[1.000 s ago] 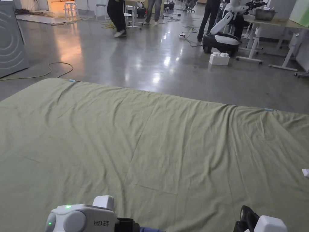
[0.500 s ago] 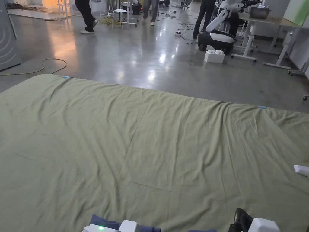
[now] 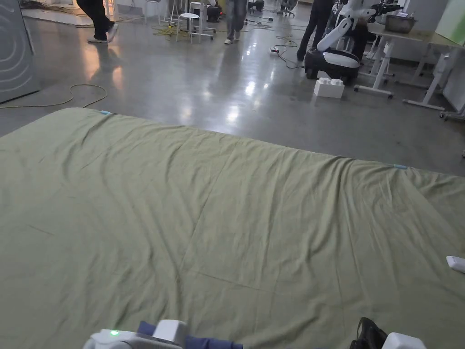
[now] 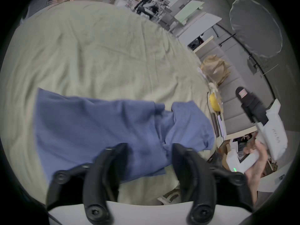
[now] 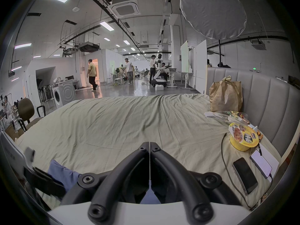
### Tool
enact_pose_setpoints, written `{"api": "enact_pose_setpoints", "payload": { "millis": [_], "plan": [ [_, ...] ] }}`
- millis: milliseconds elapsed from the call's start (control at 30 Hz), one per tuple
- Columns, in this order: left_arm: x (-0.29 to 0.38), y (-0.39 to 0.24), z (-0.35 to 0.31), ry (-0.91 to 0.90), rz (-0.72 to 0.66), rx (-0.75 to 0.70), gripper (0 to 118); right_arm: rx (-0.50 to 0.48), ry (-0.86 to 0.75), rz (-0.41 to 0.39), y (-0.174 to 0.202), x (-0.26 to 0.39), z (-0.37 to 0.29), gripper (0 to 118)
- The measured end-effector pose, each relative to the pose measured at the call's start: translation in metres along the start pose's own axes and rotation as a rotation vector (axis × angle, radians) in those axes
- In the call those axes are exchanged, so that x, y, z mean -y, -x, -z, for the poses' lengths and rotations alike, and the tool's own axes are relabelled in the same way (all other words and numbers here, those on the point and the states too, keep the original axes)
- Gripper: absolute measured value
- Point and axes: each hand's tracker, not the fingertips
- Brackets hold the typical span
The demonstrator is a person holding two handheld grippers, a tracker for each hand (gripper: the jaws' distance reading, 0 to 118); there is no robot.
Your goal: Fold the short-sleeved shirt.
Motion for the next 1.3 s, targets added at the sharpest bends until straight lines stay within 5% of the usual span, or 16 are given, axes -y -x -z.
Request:
{"api": "enact_pose_setpoints", "payload": {
  "millis": [200, 500, 700, 767, 800, 1133, 1300],
  "plan": [
    [-0.014, 0.065, -0.055, -0.171, -0.034, -0.126, 74, -0.007, -0.007, 0.007, 0.001, -0.004, 0.003, 1],
    [-0.002, 0.157, -0.033, -0.081, -0.284, 0.070, 74, -0.013, -0.003, 0.011, 0.003, -0.005, 0.001, 1],
    [0.012, 0.178, -0.015, -0.115, -0.440, 0.349, 64, -0.005, 0.002, 0.020, 0.001, -0.005, 0.000, 1],
    [0.015, 0.174, -0.008, -0.125, -0.433, 0.308, 42, -0.002, 0.006, 0.027, 0.001, -0.005, 0.001, 1],
    [0.015, 0.170, -0.004, -0.126, -0.420, 0.249, 20, -0.002, 0.009, 0.030, 0.001, -0.005, 0.001, 1],
    [-0.001, 0.129, -0.049, -0.160, -0.212, 0.214, 11, 0.000, 0.026, 0.030, -0.001, -0.002, 0.002, 1],
    [-0.022, 0.110, -0.100, -0.163, -0.111, 0.065, 11, -0.002, 0.026, 0.033, -0.002, -0.003, 0.002, 1]
  ]
}}
